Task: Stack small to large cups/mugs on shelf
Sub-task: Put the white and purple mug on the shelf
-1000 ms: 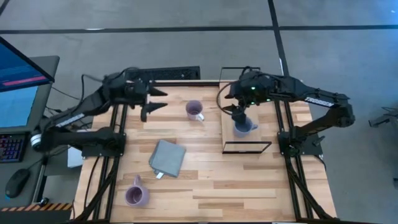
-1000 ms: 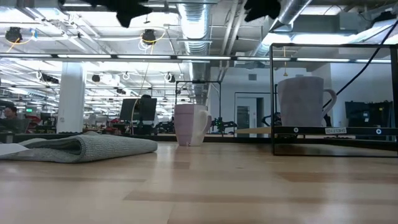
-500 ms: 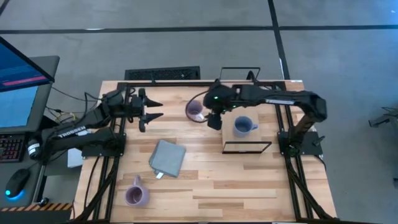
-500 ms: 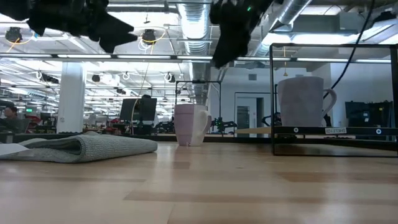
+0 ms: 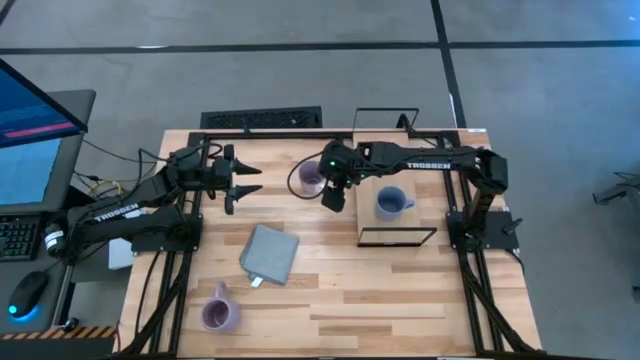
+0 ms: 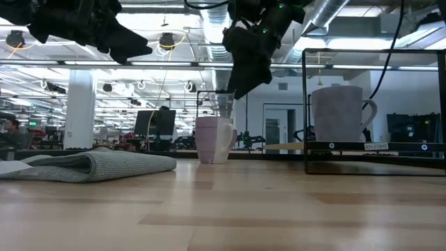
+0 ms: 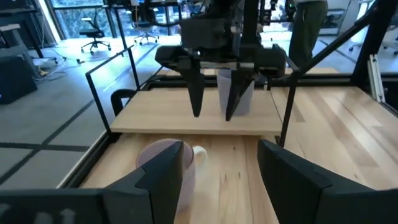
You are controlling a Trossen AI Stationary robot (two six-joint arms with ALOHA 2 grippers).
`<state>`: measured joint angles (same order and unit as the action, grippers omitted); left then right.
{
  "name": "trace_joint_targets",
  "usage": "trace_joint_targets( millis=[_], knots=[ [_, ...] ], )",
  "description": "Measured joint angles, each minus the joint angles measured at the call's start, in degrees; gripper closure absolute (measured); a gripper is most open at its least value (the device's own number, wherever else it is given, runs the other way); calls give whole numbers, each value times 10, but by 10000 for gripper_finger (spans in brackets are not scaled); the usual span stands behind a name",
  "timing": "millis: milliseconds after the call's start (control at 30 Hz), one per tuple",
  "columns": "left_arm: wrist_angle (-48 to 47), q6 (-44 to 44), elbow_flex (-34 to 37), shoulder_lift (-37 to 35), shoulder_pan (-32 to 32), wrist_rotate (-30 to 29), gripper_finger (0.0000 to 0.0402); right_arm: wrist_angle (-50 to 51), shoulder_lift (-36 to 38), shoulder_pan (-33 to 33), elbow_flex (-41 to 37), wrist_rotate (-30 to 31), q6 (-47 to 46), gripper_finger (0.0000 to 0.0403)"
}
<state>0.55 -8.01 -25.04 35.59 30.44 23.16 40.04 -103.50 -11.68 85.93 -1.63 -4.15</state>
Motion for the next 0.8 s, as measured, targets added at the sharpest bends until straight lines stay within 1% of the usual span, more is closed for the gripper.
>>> trace_joint_targets(
  millis=[67,300,467,600,800],
  knots=[
    [-8,-1,0,0,0,0,205,-1,0,-4,0,0,-17,143],
    [-13,-5,0,0,0,0,205,-2,1,-25,0,0,-34,143],
    [-20,3,0,0,0,22,205,-1,1,-35,0,2,-78,143],
    [-35,4,0,0,0,25,205,-2,1,-34,0,4,-107,143],
    [-63,5,0,0,0,25,205,0,0,-20,0,6,-108,143]
  ],
)
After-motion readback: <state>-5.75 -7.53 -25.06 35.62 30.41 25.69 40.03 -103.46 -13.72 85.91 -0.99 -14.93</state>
